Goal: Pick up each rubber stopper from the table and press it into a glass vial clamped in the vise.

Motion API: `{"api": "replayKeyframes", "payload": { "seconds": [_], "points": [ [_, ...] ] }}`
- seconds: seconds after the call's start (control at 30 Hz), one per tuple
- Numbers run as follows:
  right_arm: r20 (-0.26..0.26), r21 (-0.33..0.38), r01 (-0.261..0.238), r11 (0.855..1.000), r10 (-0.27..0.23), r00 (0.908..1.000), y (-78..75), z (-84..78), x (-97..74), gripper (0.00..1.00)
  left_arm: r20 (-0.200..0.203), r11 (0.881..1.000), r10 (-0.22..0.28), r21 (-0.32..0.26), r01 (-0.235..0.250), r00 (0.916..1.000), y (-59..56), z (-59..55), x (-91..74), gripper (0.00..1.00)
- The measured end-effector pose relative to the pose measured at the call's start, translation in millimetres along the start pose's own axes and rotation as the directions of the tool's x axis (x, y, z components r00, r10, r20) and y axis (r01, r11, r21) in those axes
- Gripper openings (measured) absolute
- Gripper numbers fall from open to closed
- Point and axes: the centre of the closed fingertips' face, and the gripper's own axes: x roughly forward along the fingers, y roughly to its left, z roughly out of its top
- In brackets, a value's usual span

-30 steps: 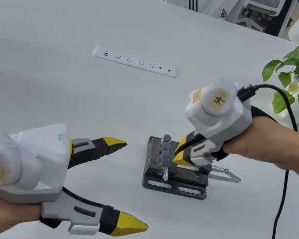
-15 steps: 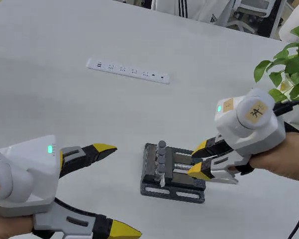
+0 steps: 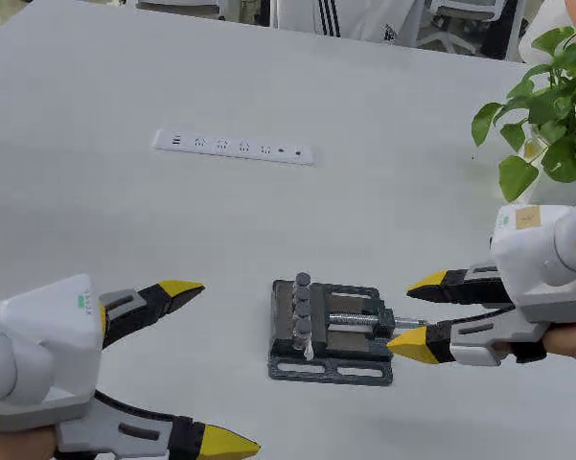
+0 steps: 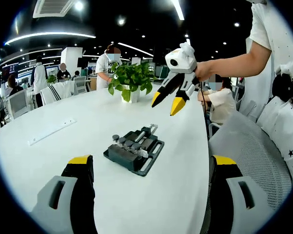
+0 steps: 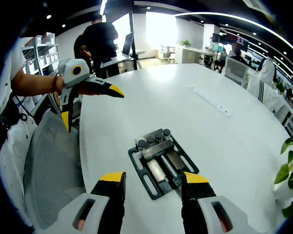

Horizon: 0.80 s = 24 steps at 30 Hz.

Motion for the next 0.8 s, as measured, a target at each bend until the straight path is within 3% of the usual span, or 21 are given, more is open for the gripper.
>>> {"api": "replayKeyframes", "payload": {
  "seconds": [0.3,0.5,0.8],
  "points": [
    [0.116,0.050,0.015,0.999,-0.021,0.9931,1.4,-22.3,-9.7,0.58,-0.038,1.000,0.008,0.015,-0.007,0.9993,3.5,-5.6,4.3,0.99],
    [0.207,0.091,0.016,0.996,-0.035,0.9776,0.8,-32.8,-15.0,0.69,-0.054,1.000,0.020,0.016,-0.019,0.9983,4.8,-10.5,6.4,0.99],
    [0.278,0.089,-0.015,0.996,-0.010,0.9605,7.7,-50.1,-14.4,0.80,-0.085,1.000,0.030,0.009,-0.029,0.9960,3.6,-18.7,10.5,0.99]
  ]
}}
